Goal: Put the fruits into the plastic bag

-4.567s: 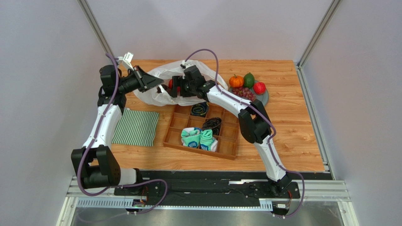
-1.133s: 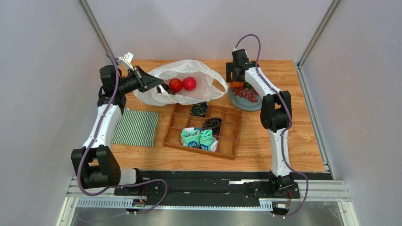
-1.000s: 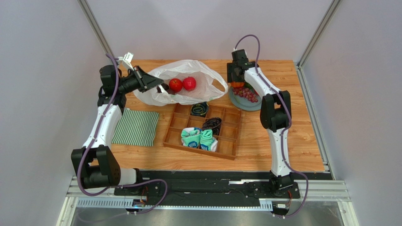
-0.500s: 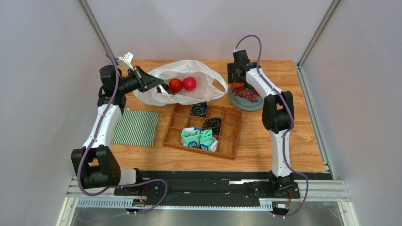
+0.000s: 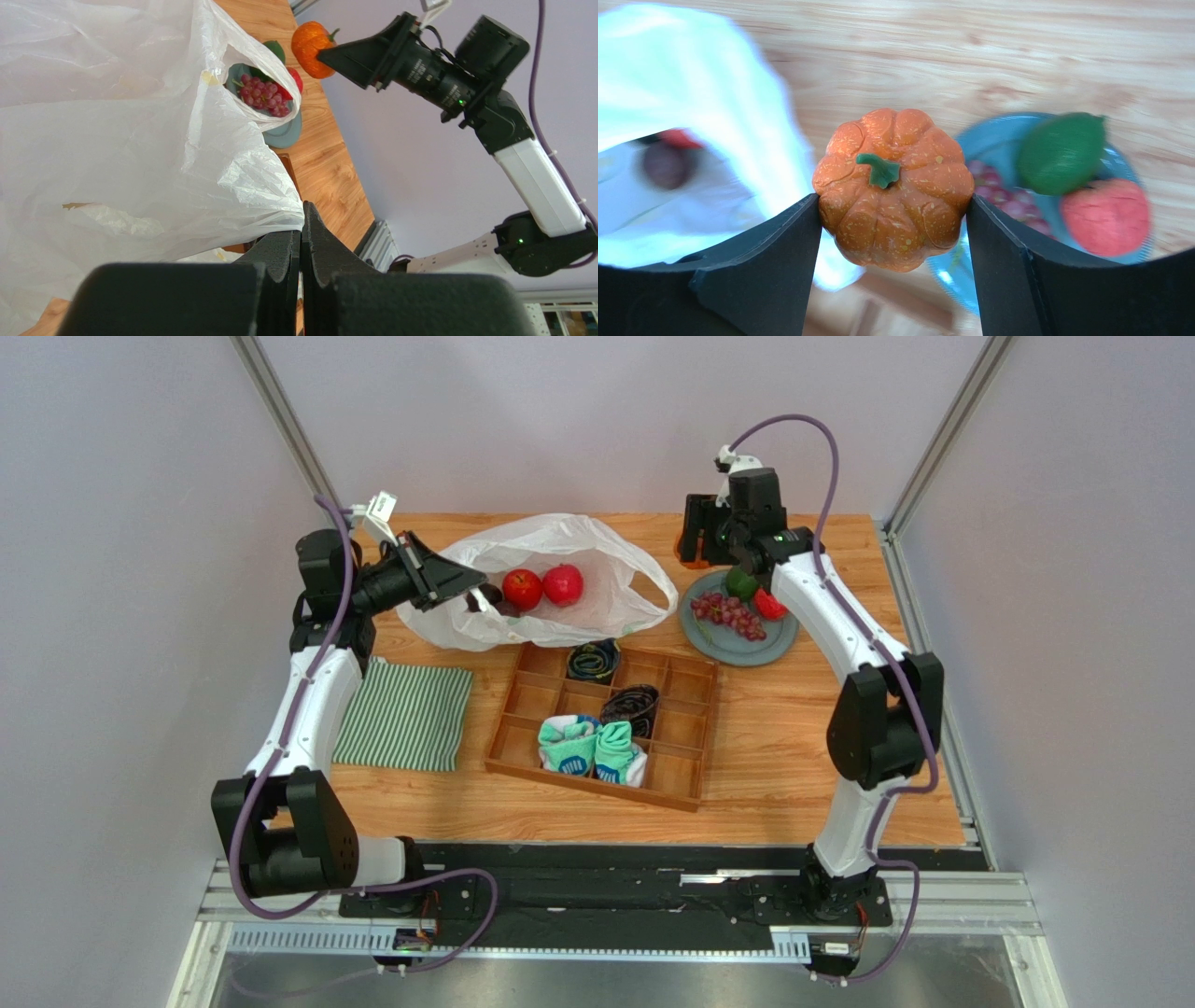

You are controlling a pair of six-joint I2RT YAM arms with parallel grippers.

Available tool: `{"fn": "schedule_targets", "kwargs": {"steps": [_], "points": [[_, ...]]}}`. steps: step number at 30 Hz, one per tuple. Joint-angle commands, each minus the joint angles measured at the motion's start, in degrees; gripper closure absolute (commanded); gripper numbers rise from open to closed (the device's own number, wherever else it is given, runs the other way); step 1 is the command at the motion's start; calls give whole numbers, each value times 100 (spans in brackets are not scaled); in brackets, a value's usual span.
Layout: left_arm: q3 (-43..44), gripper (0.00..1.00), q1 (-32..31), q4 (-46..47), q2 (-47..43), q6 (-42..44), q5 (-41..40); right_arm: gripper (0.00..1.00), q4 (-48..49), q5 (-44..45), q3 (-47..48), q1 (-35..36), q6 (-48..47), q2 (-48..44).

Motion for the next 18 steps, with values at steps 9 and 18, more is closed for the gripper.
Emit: {"fn": "schedule_targets", "kwargs": {"steps": [9, 18], "points": [[-17, 100, 26, 315, -127, -60, 88, 62, 1704, -2830, -928, 1031, 436, -989], [-52, 100, 18, 394, -119, -122, 123, 63, 1369, -1985, 21, 1912, 406, 213]]}}
